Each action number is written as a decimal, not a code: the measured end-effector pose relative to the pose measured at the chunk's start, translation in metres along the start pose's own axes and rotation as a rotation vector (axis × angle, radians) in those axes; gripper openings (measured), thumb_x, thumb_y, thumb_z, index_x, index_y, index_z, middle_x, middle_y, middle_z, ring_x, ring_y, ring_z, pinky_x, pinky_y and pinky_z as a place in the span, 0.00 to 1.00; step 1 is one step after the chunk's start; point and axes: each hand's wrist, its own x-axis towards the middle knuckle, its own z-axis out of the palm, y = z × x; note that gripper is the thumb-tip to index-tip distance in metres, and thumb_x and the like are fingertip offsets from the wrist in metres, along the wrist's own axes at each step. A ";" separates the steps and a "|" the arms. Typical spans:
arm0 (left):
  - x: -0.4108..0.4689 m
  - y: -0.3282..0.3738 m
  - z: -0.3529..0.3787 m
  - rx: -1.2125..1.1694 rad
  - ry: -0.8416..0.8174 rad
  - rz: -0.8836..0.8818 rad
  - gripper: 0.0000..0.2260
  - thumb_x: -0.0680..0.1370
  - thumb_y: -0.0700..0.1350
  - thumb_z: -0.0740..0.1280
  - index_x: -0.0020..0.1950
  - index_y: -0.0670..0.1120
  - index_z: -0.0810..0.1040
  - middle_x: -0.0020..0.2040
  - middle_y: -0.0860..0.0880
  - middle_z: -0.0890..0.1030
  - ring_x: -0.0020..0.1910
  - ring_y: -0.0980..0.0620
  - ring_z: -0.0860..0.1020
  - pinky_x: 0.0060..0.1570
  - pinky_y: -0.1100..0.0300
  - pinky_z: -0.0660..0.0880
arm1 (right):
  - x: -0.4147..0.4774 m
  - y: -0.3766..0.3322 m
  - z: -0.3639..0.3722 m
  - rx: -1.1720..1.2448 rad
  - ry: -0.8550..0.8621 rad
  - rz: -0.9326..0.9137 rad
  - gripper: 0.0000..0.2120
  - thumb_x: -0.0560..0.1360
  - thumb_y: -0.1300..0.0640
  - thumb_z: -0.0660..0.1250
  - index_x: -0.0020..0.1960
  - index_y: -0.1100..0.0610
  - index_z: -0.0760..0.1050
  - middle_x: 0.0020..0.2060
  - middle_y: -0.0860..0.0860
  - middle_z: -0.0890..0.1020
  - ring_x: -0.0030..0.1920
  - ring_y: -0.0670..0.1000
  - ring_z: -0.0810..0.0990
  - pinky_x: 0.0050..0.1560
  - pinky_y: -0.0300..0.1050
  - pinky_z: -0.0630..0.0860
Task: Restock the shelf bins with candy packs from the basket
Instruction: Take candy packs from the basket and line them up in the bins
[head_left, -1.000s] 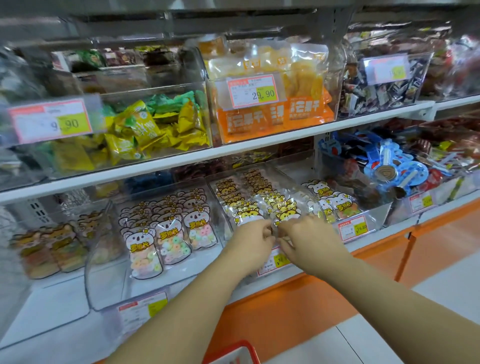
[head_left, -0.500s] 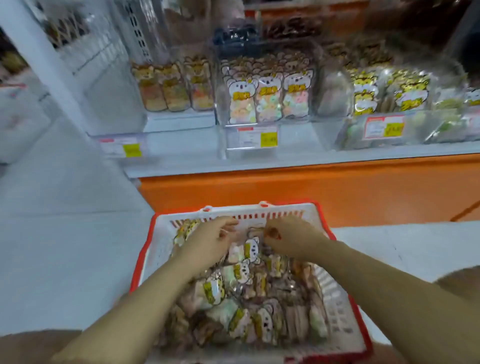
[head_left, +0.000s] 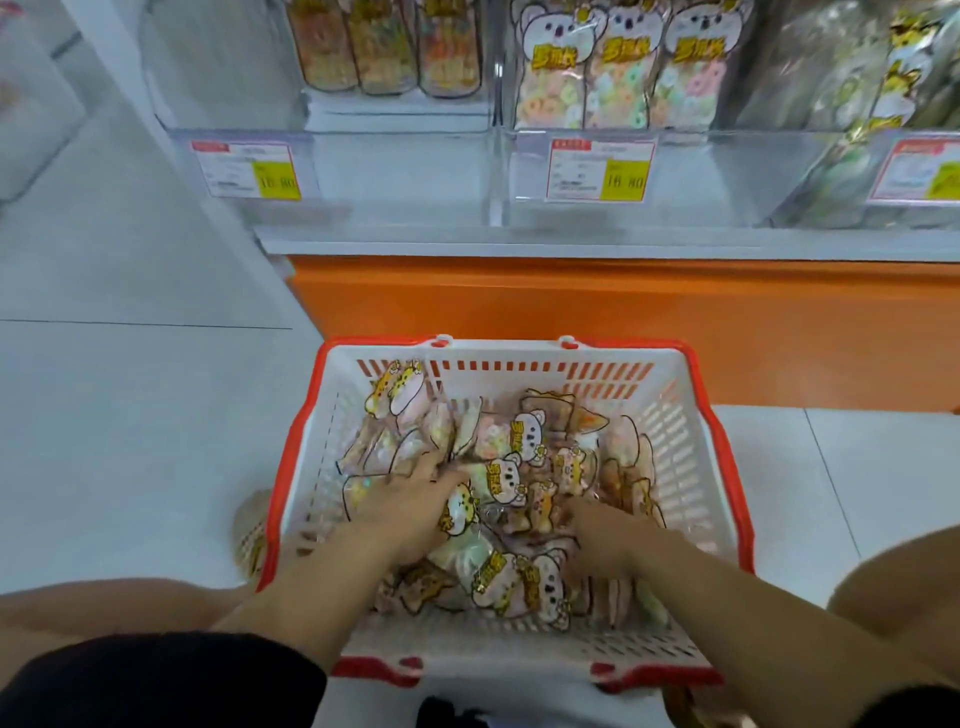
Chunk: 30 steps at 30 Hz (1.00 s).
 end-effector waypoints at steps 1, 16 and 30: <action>0.000 0.002 0.000 0.015 -0.011 -0.011 0.36 0.77 0.46 0.67 0.80 0.58 0.51 0.80 0.47 0.50 0.78 0.39 0.56 0.72 0.43 0.64 | 0.002 0.002 0.003 -0.008 0.018 0.006 0.45 0.69 0.41 0.74 0.78 0.53 0.55 0.71 0.54 0.70 0.67 0.58 0.73 0.64 0.55 0.74; 0.001 0.031 0.015 0.162 0.031 0.215 0.39 0.74 0.35 0.64 0.79 0.60 0.54 0.81 0.49 0.39 0.80 0.41 0.35 0.75 0.33 0.39 | -0.015 -0.001 -0.025 0.486 0.168 -0.181 0.23 0.82 0.51 0.62 0.30 0.54 0.66 0.26 0.50 0.65 0.28 0.49 0.63 0.37 0.44 0.65; -0.005 0.040 0.019 0.354 -0.012 0.268 0.23 0.78 0.40 0.63 0.73 0.53 0.69 0.78 0.43 0.55 0.80 0.38 0.45 0.75 0.30 0.46 | -0.027 0.026 -0.005 -0.122 -0.107 0.017 0.31 0.70 0.63 0.74 0.70 0.51 0.68 0.69 0.51 0.72 0.66 0.56 0.73 0.62 0.50 0.74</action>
